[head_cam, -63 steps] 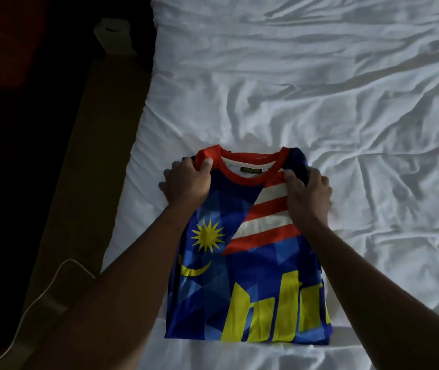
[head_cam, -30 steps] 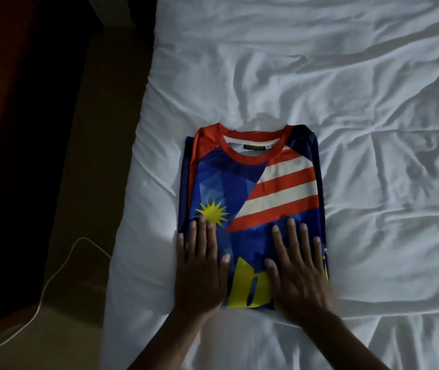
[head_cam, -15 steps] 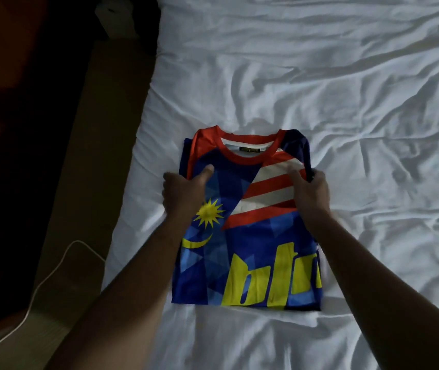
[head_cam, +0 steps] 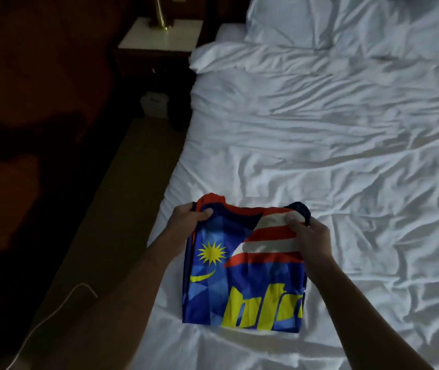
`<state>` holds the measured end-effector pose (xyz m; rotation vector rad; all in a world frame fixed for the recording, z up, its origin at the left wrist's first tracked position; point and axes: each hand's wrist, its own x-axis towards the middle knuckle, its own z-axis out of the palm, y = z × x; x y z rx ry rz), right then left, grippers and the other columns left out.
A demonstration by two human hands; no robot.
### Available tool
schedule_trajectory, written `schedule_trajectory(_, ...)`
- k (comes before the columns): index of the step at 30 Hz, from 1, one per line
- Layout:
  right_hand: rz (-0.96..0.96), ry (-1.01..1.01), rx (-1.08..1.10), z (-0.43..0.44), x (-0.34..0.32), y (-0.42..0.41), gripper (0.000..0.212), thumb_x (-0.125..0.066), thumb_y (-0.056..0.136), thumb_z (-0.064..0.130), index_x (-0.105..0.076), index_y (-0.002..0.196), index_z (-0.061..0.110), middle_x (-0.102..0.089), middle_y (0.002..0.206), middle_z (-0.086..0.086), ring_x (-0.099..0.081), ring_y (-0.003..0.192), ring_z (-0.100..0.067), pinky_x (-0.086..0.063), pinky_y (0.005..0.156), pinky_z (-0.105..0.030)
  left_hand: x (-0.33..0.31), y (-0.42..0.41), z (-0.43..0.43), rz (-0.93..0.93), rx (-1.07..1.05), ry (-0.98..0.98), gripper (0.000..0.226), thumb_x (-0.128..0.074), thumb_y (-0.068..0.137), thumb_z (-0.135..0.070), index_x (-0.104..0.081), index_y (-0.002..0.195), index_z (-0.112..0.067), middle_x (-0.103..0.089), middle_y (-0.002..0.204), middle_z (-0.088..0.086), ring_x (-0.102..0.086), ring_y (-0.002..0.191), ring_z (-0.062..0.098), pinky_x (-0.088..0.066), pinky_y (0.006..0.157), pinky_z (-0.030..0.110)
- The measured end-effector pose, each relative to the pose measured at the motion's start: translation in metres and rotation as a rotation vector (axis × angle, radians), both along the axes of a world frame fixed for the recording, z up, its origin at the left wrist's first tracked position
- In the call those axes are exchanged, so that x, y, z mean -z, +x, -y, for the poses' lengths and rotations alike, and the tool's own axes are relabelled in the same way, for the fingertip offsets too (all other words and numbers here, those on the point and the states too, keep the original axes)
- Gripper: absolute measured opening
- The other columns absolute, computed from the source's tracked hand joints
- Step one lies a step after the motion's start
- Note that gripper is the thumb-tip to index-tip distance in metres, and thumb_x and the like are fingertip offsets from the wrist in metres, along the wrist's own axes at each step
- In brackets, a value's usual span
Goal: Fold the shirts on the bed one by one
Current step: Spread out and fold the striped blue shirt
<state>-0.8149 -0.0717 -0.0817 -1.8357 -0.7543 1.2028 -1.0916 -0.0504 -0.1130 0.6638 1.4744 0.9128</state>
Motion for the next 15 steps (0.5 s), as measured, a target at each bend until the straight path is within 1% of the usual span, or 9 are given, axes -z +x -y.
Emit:
schedule_trajectory(2, 0.013, 0.066, -0.015, 0.004, -0.034, -0.003, 0.019, -0.08, 0.085, 0.03, -0.075, 0.084, 0.012, -0.073, 0.078, -0.009, -0.069, 0.072, -0.028, -0.059, 0.073, -0.05, -0.034, -0.003, 0.003, 0.048, -0.013, 0.029, 0.013, -0.074, 0.091, -0.001, -0.075, 0.104, 0.0, -0.077, 0.106, 0.021, -0.074, 0.089, 0.029, -0.063, 0.078, 0.036)
schedule_trajectory(4, 0.013, 0.128, -0.035, 0.006, -0.074, -0.006, 0.019, -0.079, 0.084, 0.034, -0.076, 0.086, 0.015, -0.075, 0.08, -0.01, -0.072, 0.077, -0.032, -0.06, 0.076, -0.054, -0.077, -0.004, 0.008, 0.072, -0.055, 0.067, 0.013, -0.073, 0.091, -0.001, -0.074, 0.104, 0.001, -0.076, 0.107, 0.023, -0.074, 0.09, 0.031, -0.063, 0.083, 0.04)
schedule_trajectory(5, 0.001, 0.159, -0.052, 0.009, -0.097, -0.009, 0.015, -0.078, 0.087, 0.031, -0.077, 0.088, 0.016, -0.076, 0.083, -0.01, -0.073, 0.079, -0.032, -0.06, 0.079, -0.055, -0.102, -0.006, 0.014, 0.084, -0.08, 0.092, 0.016, -0.074, 0.091, -0.003, -0.073, 0.106, 0.003, -0.075, 0.109, 0.025, -0.073, 0.093, 0.034, -0.062, 0.089, 0.044)
schedule_trajectory(7, -0.024, 0.227, -0.094, 0.017, -0.145, -0.016, 0.008, -0.075, 0.092, 0.024, -0.077, 0.092, 0.016, -0.077, 0.088, -0.011, -0.074, 0.086, -0.032, -0.06, 0.083, -0.054, -0.15, -0.01, 0.029, 0.096, -0.133, 0.168, 0.031, -0.08, 0.087, -0.011, -0.072, 0.111, 0.006, -0.073, 0.113, 0.03, -0.072, 0.102, 0.039, -0.056, 0.097, 0.053)
schedule_trajectory(8, -0.032, 0.264, -0.117, 0.021, -0.169, -0.019, 0.007, -0.075, 0.093, 0.023, -0.076, 0.093, 0.016, -0.077, 0.089, -0.011, -0.074, 0.089, -0.034, -0.061, 0.084, -0.054, -0.174, -0.012, 0.037, 0.09, -0.162, 0.207, 0.037, -0.083, 0.083, -0.016, -0.073, 0.112, 0.005, -0.073, 0.113, 0.03, -0.071, 0.103, 0.041, -0.056, 0.096, 0.055)
schedule_trajectory(10, -0.026, 0.338, -0.168, 0.031, -0.215, -0.024, 0.007, -0.074, 0.093, 0.024, -0.075, 0.095, 0.017, -0.076, 0.091, -0.01, -0.073, 0.092, -0.034, -0.06, 0.084, -0.052, -0.225, -0.018, 0.062, 0.039, -0.199, 0.283, 0.041, -0.085, 0.078, -0.025, -0.075, 0.11, 0.0, -0.075, 0.11, 0.026, -0.073, 0.1, 0.041, -0.058, 0.09, 0.054)
schedule_trajectory(11, -0.023, 0.383, -0.204, 0.036, -0.237, -0.028, 0.008, -0.074, 0.093, 0.025, -0.074, 0.094, 0.017, -0.076, 0.09, -0.01, -0.072, 0.092, -0.034, -0.06, 0.083, -0.052, -0.247, -0.023, 0.077, 0.015, -0.225, 0.326, 0.044, -0.085, 0.076, -0.028, -0.075, 0.11, -0.003, -0.076, 0.109, 0.024, -0.073, 0.101, 0.042, -0.058, 0.093, 0.056)
schedule_trajectory(13, -0.019, 0.473, -0.279, 0.048, -0.276, -0.038, 0.014, -0.074, 0.092, 0.03, -0.073, 0.091, 0.016, -0.074, 0.087, -0.011, -0.071, 0.089, -0.036, -0.059, 0.081, -0.053, -0.291, -0.032, 0.112, -0.015, -0.293, 0.414, 0.044, -0.084, 0.077, -0.026, -0.074, 0.113, -0.002, -0.076, 0.11, 0.024, -0.071, 0.108, 0.046, -0.055, 0.102, 0.058)
schedule_trajectory(15, -0.014, 0.549, -0.367, 0.062, -0.306, -0.051, 0.032, -0.074, 0.083, 0.044, -0.07, 0.087, 0.012, -0.073, 0.083, -0.014, -0.071, 0.084, -0.036, -0.057, 0.077, -0.054, -0.328, -0.042, 0.151, -0.066, -0.365, 0.496, 0.031, -0.079, 0.086, -0.012, -0.073, 0.113, 0.001, -0.075, 0.111, 0.026, -0.07, 0.11, 0.048, -0.055, 0.102, 0.056)
